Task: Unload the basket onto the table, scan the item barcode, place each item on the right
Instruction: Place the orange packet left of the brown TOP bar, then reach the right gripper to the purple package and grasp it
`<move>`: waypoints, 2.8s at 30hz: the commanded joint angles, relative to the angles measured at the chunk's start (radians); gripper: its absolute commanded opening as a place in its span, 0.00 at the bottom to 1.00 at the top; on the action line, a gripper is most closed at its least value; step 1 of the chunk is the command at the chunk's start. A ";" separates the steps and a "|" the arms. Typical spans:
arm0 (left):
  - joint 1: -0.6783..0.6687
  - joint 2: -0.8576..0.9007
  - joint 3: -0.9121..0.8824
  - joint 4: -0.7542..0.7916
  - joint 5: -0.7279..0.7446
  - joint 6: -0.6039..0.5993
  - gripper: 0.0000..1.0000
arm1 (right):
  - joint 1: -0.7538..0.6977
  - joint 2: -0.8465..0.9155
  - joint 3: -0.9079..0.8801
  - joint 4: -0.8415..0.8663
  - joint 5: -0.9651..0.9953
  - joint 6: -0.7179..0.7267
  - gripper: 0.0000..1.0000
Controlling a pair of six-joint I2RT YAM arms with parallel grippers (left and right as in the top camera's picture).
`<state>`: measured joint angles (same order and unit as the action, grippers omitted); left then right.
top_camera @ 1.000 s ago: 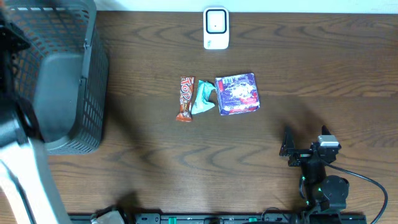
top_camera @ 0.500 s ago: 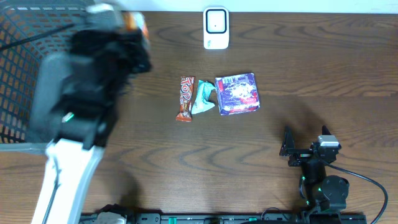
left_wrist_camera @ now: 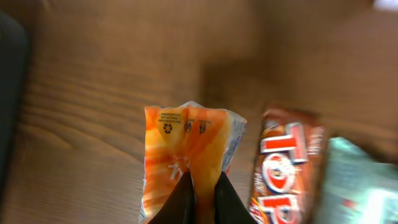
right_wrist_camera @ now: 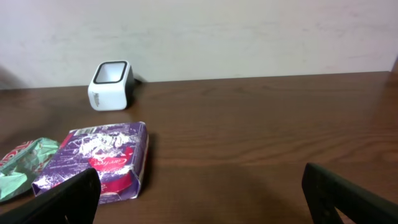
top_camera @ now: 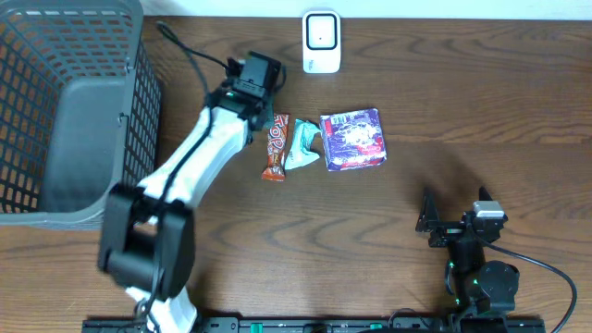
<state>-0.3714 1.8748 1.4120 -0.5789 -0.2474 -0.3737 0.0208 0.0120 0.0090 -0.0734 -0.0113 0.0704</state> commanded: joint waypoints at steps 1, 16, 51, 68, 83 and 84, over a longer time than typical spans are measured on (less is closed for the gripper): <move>-0.002 0.048 -0.004 -0.004 -0.006 -0.051 0.08 | -0.004 -0.005 -0.003 -0.002 0.002 -0.008 0.99; -0.001 0.018 -0.003 -0.148 0.106 -0.050 0.54 | -0.004 -0.005 -0.003 -0.002 0.002 -0.008 0.99; 0.006 -0.751 0.050 -0.595 0.109 -0.051 0.98 | -0.002 -0.005 -0.002 0.608 -0.378 0.573 0.99; 0.006 -0.751 0.049 -0.595 0.109 -0.051 0.98 | -0.002 0.878 1.073 -0.692 -0.224 -0.102 0.99; 0.006 -0.751 0.049 -0.595 0.109 -0.051 0.98 | -0.014 1.705 1.368 -0.751 -0.491 -0.117 0.99; 0.006 -0.751 0.049 -0.595 0.109 -0.051 0.98 | -0.014 1.769 1.368 -0.713 -0.519 -0.117 0.99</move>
<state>-0.3676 1.1259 1.4574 -1.1713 -0.1333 -0.4225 0.0147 1.6794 1.3544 -0.8330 -0.4564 -0.0307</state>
